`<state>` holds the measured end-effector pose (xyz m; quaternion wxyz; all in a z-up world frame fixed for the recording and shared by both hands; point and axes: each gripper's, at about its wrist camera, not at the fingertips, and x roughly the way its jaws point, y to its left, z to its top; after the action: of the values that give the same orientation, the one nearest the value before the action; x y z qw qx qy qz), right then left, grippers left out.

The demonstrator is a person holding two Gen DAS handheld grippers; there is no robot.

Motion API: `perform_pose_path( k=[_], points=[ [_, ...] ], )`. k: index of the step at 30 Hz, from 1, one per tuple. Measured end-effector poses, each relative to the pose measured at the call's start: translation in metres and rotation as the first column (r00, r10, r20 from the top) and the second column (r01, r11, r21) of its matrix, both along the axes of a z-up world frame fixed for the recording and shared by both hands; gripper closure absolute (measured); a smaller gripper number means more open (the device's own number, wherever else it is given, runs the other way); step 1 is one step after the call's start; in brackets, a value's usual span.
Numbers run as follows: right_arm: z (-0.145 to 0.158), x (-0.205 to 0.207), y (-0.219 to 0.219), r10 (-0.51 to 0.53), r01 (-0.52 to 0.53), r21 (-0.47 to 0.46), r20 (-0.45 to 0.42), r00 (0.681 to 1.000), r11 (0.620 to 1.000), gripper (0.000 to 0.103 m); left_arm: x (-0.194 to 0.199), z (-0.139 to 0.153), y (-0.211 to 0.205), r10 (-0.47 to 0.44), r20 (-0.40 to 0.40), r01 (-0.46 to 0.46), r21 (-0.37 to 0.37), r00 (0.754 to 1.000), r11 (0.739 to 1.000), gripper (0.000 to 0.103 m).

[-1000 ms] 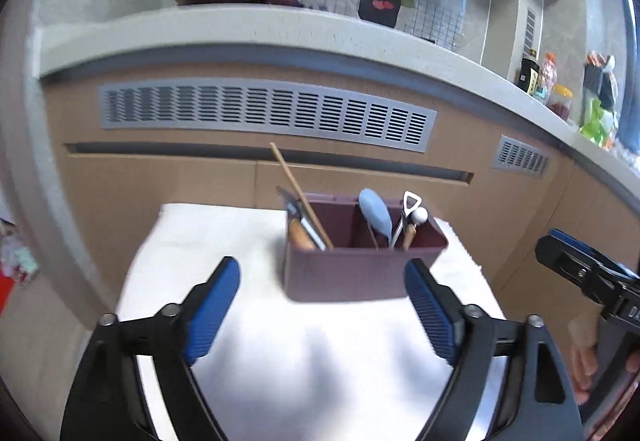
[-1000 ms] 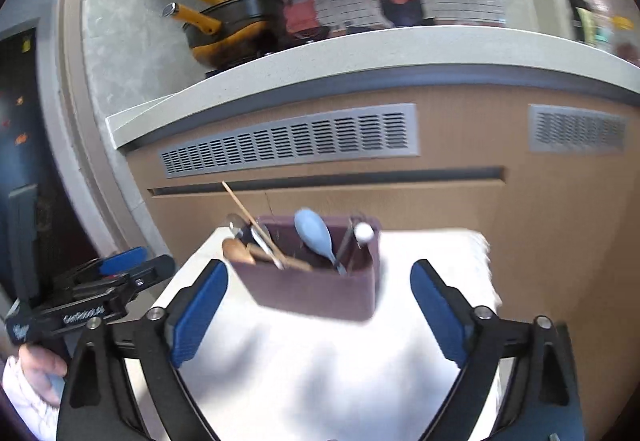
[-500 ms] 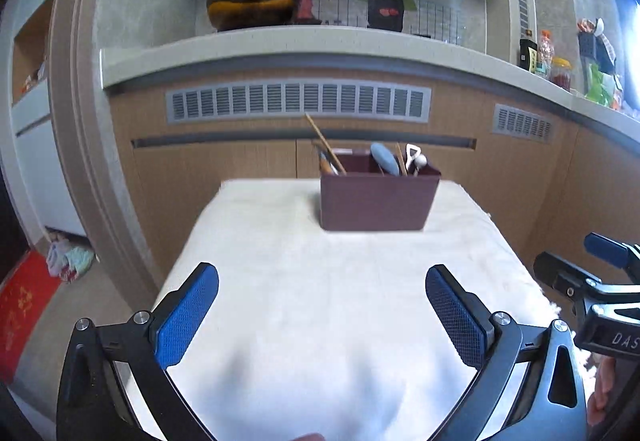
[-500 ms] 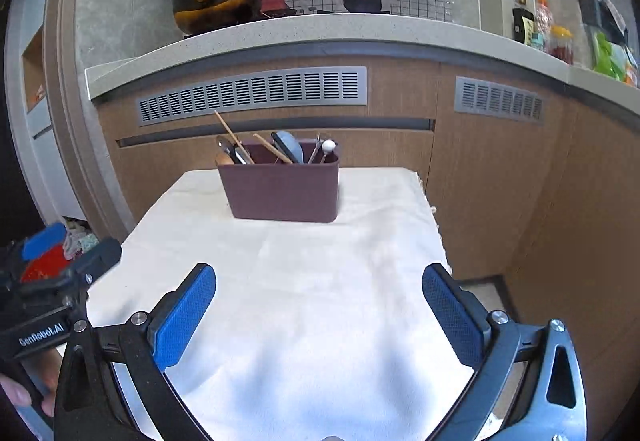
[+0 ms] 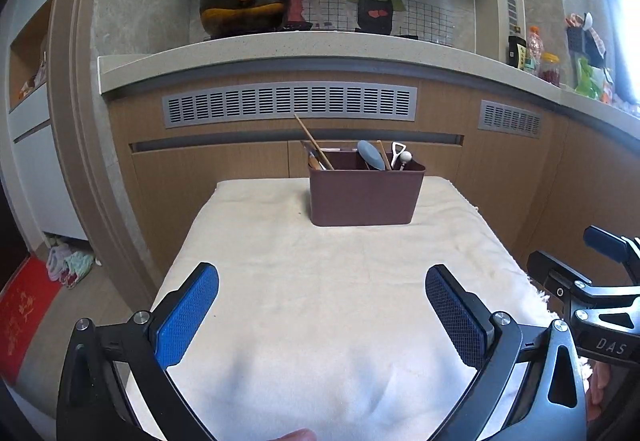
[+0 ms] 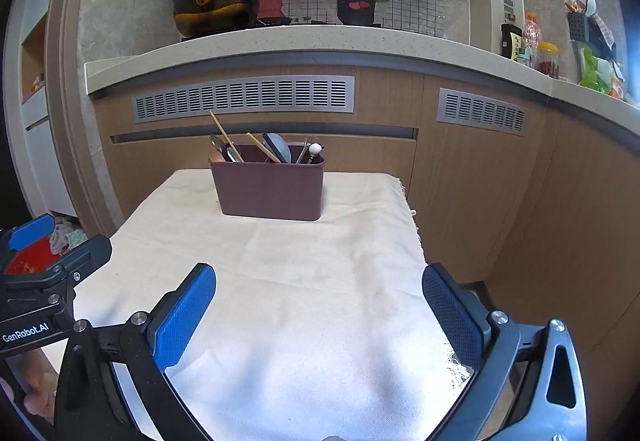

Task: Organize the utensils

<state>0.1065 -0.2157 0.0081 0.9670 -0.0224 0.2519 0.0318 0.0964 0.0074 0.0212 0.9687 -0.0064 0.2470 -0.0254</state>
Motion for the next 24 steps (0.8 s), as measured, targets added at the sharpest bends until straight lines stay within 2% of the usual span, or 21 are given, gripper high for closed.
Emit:
perform_pose_path(
  k=[24],
  points=[
    [0.0006,-0.0003,-0.0010,-0.003,0.003,0.002,0.000,1.000,1.000,0.000,0.0005,-0.0020,-0.0007,-0.004,-0.022,0.004,-0.017,1.000,1.000,0.000]
  ],
)
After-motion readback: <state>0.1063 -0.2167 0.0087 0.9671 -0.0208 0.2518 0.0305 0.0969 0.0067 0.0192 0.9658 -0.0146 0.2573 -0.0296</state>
